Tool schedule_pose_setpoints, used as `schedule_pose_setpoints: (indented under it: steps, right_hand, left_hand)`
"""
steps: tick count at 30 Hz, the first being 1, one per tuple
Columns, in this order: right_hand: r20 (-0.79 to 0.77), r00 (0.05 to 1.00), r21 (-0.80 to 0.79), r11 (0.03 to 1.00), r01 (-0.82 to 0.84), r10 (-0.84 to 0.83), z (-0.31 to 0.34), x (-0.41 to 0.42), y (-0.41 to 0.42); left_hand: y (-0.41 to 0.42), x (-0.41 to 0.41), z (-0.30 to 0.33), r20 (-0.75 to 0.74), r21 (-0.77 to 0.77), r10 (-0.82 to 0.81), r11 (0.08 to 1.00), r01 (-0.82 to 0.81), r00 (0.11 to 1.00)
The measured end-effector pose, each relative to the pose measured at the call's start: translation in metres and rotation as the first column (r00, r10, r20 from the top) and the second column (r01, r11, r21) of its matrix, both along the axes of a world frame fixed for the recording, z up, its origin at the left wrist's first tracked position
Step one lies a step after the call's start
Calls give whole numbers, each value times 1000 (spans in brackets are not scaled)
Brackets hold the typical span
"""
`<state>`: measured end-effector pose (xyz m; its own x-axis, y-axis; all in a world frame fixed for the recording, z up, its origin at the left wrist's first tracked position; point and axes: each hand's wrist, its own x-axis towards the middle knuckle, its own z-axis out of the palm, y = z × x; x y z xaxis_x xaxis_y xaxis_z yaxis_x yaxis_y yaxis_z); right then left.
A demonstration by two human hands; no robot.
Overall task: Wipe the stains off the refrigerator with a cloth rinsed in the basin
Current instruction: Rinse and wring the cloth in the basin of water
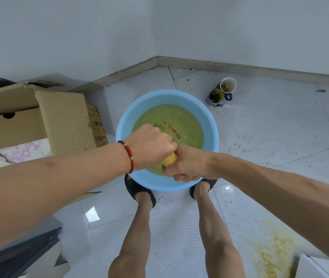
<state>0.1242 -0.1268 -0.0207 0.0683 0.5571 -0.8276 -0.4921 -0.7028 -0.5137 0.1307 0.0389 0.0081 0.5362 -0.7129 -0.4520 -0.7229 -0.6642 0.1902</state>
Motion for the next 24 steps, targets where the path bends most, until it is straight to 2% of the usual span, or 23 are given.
schedule_pose_setpoints:
  steps: [1,3,7,10,13,15,16,18,20,22,24]
  right_hand:
    - [141,988,-74,996,-55,65,-6,-3,4]
    - [367,914,-180,977,-113,174,-17,-7,10]
    - [603,708,-330,923,-198,367,-25,-10,9]
    - [722,515,-374,887,-271,462,-29,-9,8]
    - [788,349,-414,856,-309,507,-30,-2,7]
    - [810,271,-426,839,-339,521,-28,2,5]
    - [816,244,-434,834,-340,524,-21,5,4]
    - [814,282,-417,849,-326,508,-16,-1,5]
    - [794,404,-372,888,-269,455,8,-1,7]
    - [784,495,-325,927,-186,375,37,4,7]
    - [766,586,-256,962,-99,264,72,10,6]
  left_hand:
    - [-10,-3,0,-59,135,36,990,-28,998]
    - [-22,-3,-4,-144,257,190,955,-149,971]
    - [-26,-10,-20,-254,257,463,879,-402,849]
    - [-26,-21,-26,-299,258,618,786,-562,727]
    - [-26,-23,-31,-341,211,755,642,-737,560]
    - [-26,-28,-31,-375,191,812,539,-820,447]
    - [-25,-28,-28,-378,178,823,513,-839,424]
    - [-23,-33,-27,-402,188,815,519,-834,417]
    - [-15,-30,-6,-470,180,781,542,-821,412]
    - [-5,-27,23,-587,166,747,488,-857,312]
    - [12,-24,63,-700,137,691,380,-915,183]
